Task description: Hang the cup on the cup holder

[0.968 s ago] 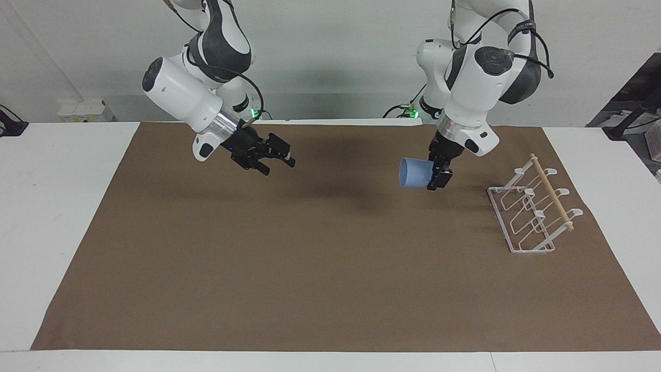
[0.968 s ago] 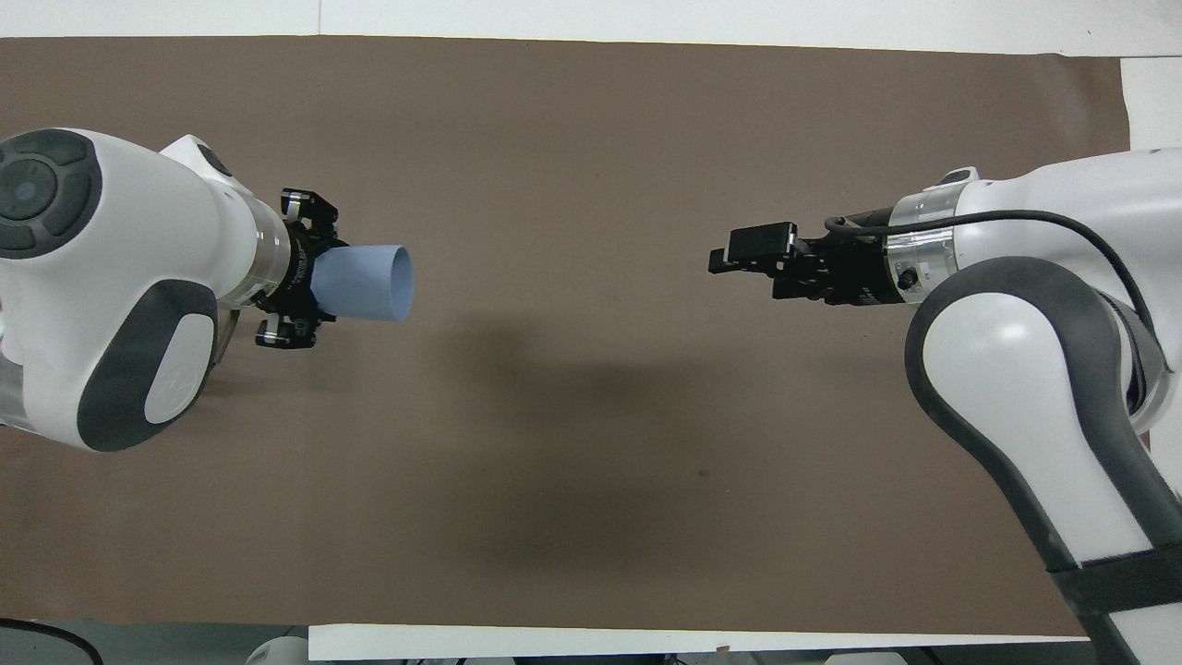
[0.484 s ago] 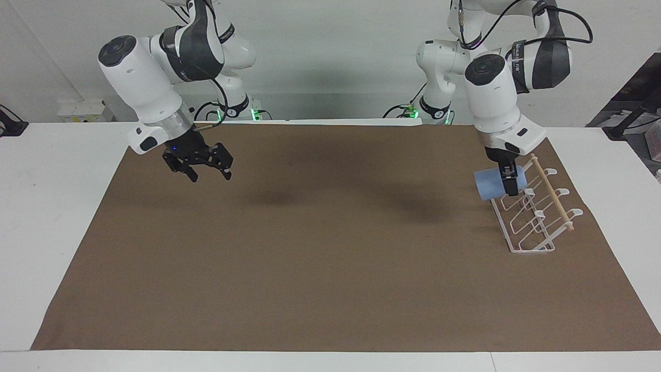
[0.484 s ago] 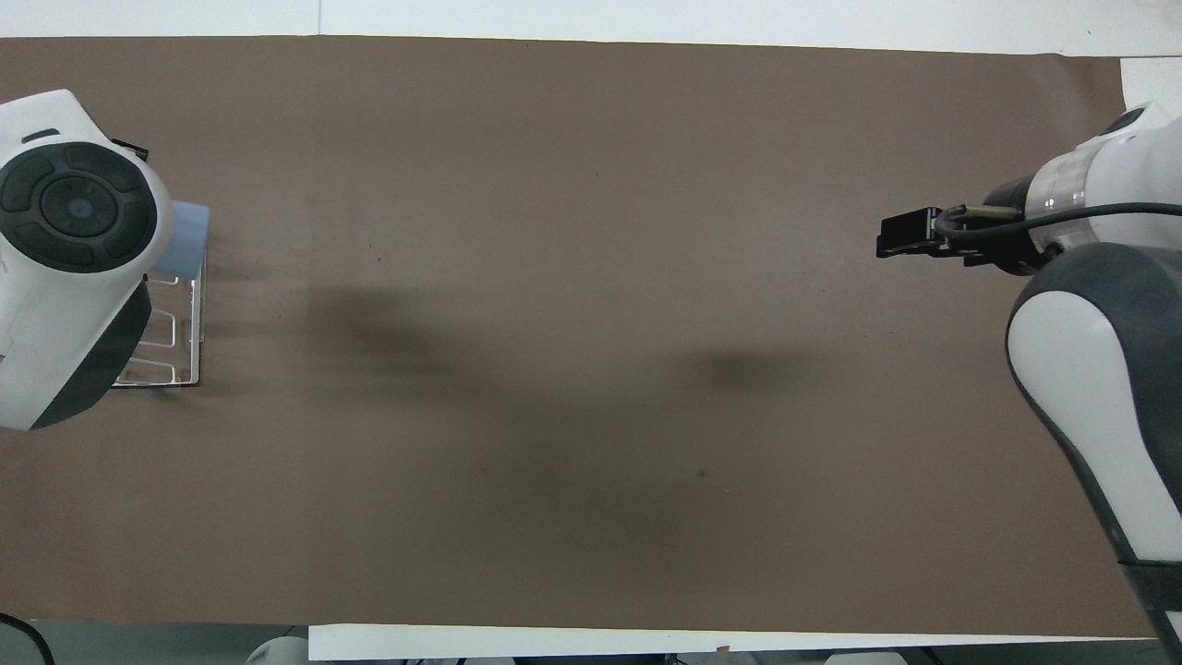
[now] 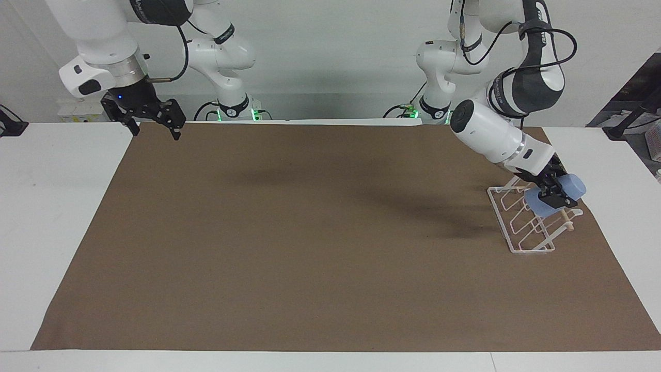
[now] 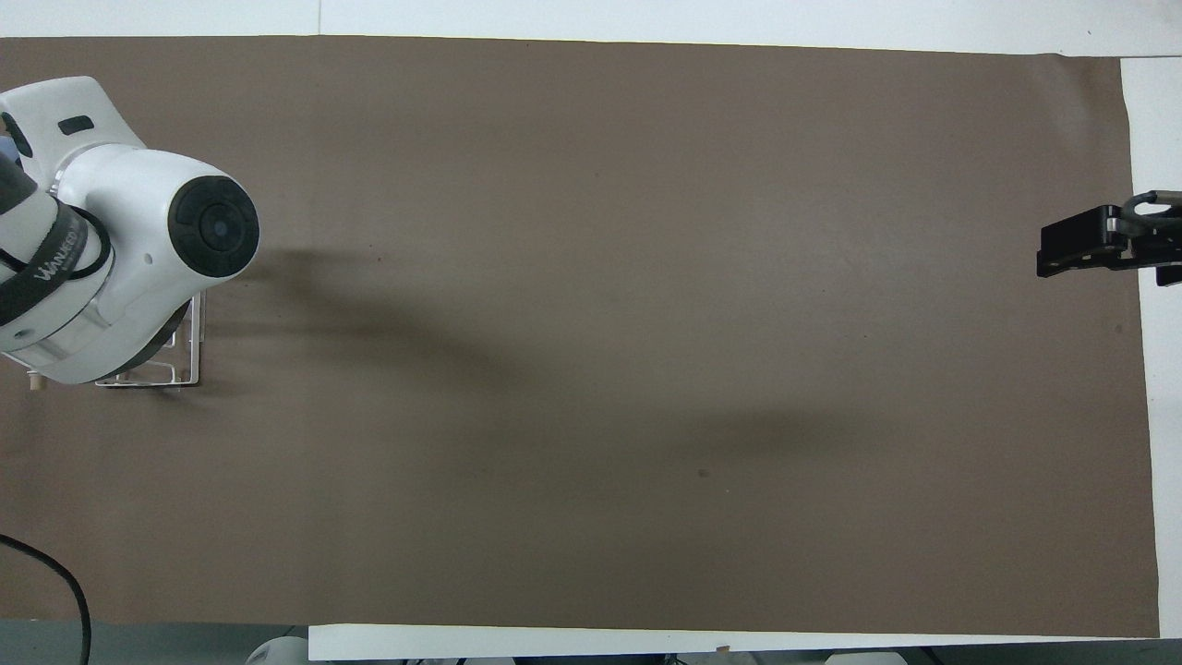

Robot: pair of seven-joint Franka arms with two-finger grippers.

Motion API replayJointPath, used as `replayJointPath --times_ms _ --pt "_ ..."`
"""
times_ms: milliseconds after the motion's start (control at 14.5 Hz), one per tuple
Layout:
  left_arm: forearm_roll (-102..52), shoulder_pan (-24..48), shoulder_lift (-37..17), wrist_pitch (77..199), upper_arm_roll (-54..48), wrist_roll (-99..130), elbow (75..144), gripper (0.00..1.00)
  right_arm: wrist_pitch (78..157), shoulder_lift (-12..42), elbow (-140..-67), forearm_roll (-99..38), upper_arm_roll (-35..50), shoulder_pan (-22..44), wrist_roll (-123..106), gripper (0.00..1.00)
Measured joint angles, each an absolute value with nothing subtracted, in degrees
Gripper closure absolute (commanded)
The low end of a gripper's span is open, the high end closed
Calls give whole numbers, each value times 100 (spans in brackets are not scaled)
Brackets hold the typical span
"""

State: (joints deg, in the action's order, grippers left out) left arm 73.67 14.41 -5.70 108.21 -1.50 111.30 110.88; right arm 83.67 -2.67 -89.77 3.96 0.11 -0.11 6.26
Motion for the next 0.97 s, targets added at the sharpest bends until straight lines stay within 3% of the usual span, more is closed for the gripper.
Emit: replayJointPath --times_ms 484,968 --pt "8137 1374 -1045 10949 -160 11130 11056 61 8044 -120 -8969 369 43 -350 494 1" --pt "8089 1355 -1063 10927 -192 11132 11259 61 8027 -120 -8935 369 98 -370 494 1"
